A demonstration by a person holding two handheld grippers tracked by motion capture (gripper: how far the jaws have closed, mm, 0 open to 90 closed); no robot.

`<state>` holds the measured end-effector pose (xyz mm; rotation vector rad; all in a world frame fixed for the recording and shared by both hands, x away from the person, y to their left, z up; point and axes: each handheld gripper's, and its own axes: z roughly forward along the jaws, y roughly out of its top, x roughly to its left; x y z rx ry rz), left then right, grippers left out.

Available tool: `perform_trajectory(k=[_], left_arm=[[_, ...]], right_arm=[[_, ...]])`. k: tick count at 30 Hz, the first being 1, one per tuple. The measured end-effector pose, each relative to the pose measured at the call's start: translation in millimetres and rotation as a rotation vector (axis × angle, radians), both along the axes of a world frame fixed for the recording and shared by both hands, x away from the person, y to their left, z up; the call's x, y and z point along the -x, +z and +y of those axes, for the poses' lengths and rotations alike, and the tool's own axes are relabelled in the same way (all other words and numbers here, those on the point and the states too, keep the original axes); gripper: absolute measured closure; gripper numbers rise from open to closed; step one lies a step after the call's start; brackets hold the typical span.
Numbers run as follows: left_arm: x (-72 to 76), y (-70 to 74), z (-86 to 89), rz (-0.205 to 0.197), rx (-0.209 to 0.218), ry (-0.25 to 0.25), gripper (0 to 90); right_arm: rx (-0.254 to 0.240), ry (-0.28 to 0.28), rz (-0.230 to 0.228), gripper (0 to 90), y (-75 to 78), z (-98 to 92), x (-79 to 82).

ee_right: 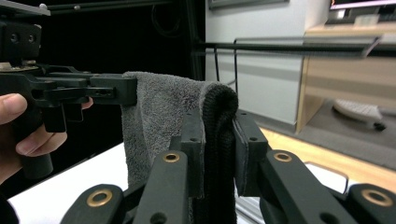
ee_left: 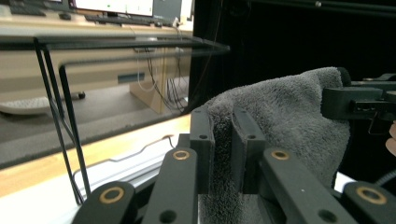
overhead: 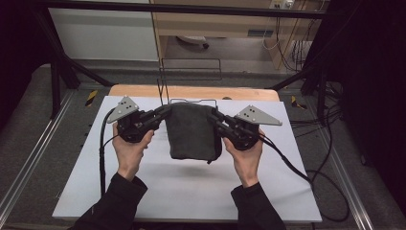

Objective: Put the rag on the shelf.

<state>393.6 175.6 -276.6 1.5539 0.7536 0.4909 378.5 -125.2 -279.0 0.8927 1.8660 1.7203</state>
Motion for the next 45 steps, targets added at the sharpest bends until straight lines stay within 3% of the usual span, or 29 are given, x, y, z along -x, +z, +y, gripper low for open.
perform_trajectory(k=[5, 26, 32, 45], left_arm=[[-3.9, 11.5, 2.3, -0.025, 0.038, 0.007, 80.6], [-21.2, 55.2, -0.5, -0.112, 0.102, 0.042, 80.7], [-27.2, 69.2, 1.2, -0.131, 0.128, 0.046, 80.7], [-41.6, 103.5, 2.9, -0.176, 0.137, 0.066, 80.6]], right_arm=[[-0.015, -0.009, -0.037, 77.6, 12.7, 3.5, -1.9], [-0.059, -0.064, -0.154, 77.8, 55.5, 9.6, -16.7], [-0.050, -0.084, -0.192, 77.9, 72.3, 13.3, -22.0], [-0.058, -0.107, -0.248, 78.0, 105.0, 19.0, -37.5]])
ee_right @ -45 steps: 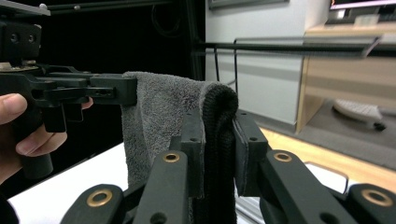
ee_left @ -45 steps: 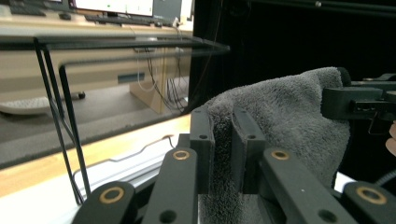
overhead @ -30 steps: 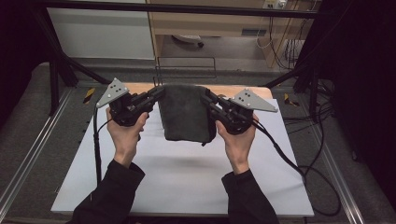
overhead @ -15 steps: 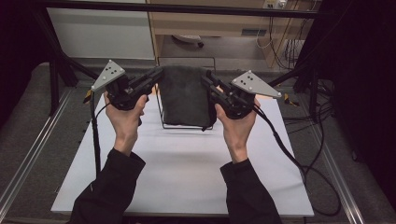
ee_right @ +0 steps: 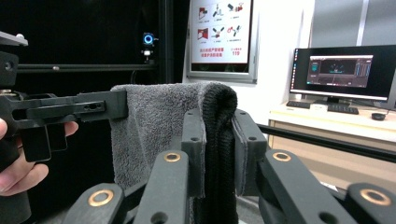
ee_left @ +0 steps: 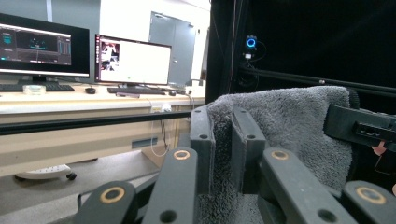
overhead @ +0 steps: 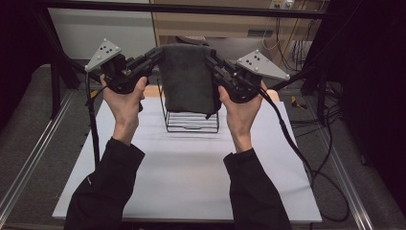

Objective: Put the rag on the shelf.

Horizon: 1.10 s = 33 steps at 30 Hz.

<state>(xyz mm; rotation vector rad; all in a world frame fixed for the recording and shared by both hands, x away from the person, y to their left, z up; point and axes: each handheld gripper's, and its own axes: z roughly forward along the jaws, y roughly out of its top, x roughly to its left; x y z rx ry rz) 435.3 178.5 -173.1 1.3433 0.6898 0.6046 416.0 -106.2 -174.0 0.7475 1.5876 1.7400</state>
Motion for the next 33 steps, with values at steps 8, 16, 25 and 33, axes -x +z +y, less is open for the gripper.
perform_trajectory(k=[8, 16, 25, 33], left_arm=[[-12.5, 15.5, -0.4, -0.005, 0.020, -0.003, 80.7], [-24.0, 30.0, -2.1, -0.016, 0.020, 0.009, 80.7], [-44.6, 46.7, -1.5, -0.024, 0.021, 0.036, 80.7], [-59.5, 60.1, 0.7, -0.032, 0.031, 0.052, 80.6]], right_arm=[[-0.016, -0.013, -0.014, 78.1, 16.4, 0.5, -11.5], [-0.023, -0.019, -0.032, 78.3, 29.3, -0.2, -27.5], [-0.032, -0.021, -0.057, 78.3, 44.2, 3.4, -51.3], [-0.035, -0.029, -0.072, 78.4, 58.4, 7.7, -70.6]])
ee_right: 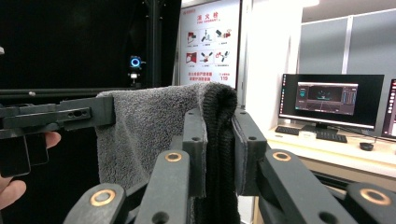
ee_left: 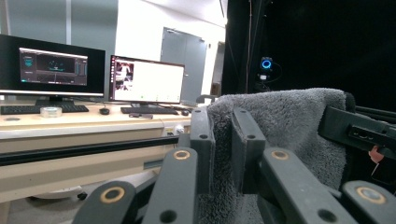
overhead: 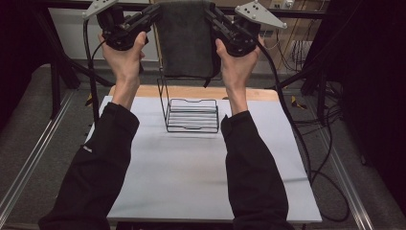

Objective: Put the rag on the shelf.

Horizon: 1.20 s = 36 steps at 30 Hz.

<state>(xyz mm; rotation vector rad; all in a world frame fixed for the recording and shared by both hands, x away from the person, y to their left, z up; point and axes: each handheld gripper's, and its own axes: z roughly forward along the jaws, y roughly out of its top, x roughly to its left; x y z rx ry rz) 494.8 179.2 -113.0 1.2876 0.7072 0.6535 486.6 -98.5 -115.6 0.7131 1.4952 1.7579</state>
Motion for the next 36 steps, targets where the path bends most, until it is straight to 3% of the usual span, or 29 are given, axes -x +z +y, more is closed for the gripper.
perform_trajectory(k=[5, 9, 12, 15, 23, 36], left_arm=[[-7.8, 1.9, 0.0, -0.003, -0.014, 0.012, 80.6], [-16.2, 0.2, 2.5, 0.001, 0.000, 0.012, 80.6], [-23.2, -4.2, 4.1, 0.014, -0.021, 0.022, 80.6], [-29.6, -10.9, 4.7, 0.035, -0.051, 0.030, 80.6], [-36.6, -30.5, 3.1, 0.069, -0.076, 0.021, 80.6], [-28.0, -62.1, 4.7, 0.098, -0.131, -0.026, 80.6]], right_arm=[[0.017, -0.021, 0.000, 78.4, 4.4, 3.0, -10.5], [0.023, -0.022, -0.001, 78.4, 6.2, 5.2, -19.7], [0.041, -0.028, -0.001, 78.4, 2.8, 7.7, -27.0], [0.057, -0.032, 0.016, 78.4, -4.8, 9.5, -33.6], [0.075, -0.030, 0.059, 78.4, -26.4, 6.9, -41.0], [0.078, 0.010, 0.120, 78.3, -61.9, -2.1, -32.9]])
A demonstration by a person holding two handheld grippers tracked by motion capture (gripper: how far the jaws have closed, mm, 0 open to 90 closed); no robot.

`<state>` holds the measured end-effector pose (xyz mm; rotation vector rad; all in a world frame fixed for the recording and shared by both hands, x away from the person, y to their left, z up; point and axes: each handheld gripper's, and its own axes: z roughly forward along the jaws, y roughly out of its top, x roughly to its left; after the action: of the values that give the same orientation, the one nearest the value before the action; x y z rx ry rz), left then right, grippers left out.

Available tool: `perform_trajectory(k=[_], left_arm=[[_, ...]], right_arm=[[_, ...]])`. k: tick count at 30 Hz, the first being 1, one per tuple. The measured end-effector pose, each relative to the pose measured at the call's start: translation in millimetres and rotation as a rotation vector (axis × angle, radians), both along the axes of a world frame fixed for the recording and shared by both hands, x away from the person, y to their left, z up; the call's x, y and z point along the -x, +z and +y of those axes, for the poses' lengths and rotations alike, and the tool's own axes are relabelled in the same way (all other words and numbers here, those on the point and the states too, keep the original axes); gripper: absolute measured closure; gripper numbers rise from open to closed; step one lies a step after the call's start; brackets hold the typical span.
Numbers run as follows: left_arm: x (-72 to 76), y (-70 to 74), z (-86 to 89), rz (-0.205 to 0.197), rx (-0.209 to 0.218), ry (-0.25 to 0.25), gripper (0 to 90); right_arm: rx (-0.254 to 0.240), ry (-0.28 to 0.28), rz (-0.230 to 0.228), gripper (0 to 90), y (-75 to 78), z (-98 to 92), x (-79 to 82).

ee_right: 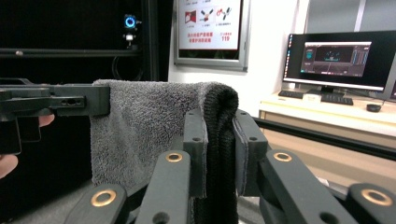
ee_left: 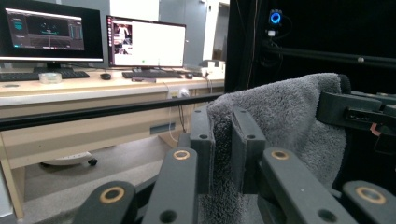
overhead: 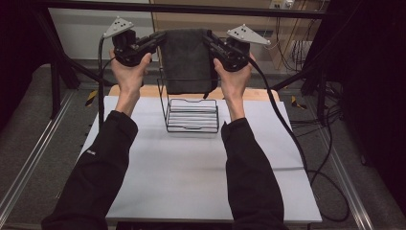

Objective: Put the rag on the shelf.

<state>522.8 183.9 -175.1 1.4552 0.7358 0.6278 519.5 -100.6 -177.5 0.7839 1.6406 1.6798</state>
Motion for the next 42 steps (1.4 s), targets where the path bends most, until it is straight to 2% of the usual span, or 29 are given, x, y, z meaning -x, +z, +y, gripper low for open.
perform_trajectory(k=[9, 14, 26, 33, 37, 42], left_arm=[[10.3, -17.3, 1.8, 0.017, -0.033, -0.041, 80.5], [15.0, -21.6, 0.7, 0.019, -0.046, -0.059, 80.5], [28.9, -27.4, 1.2, 0.009, -0.059, -0.104, 80.1], [37.2, -32.7, 2.8, 0.030, -0.063, -0.135, 79.6], [43.9, -36.7, 2.9, 0.030, -0.084, -0.148, 79.3], [50.4, -43.2, 2.7, 0.058, -0.105, -0.146, 77.6]], right_arm=[[-0.001, 0.037, 0.033, 78.2, -21.8, -6.7, 11.7], [-0.011, 0.049, 0.047, 78.1, -27.5, -11.2, 15.0], [0.002, 0.085, 0.053, 77.4, -34.2, -18.9, 27.6], [0.033, 0.101, 0.059, 77.1, -40.6, -21.8, 34.5], [0.047, 0.107, 0.061, 76.8, -43.9, -23.0, 37.4], [0.074, 0.113, 0.075, 76.2, -48.9, -23.9, 40.8]])
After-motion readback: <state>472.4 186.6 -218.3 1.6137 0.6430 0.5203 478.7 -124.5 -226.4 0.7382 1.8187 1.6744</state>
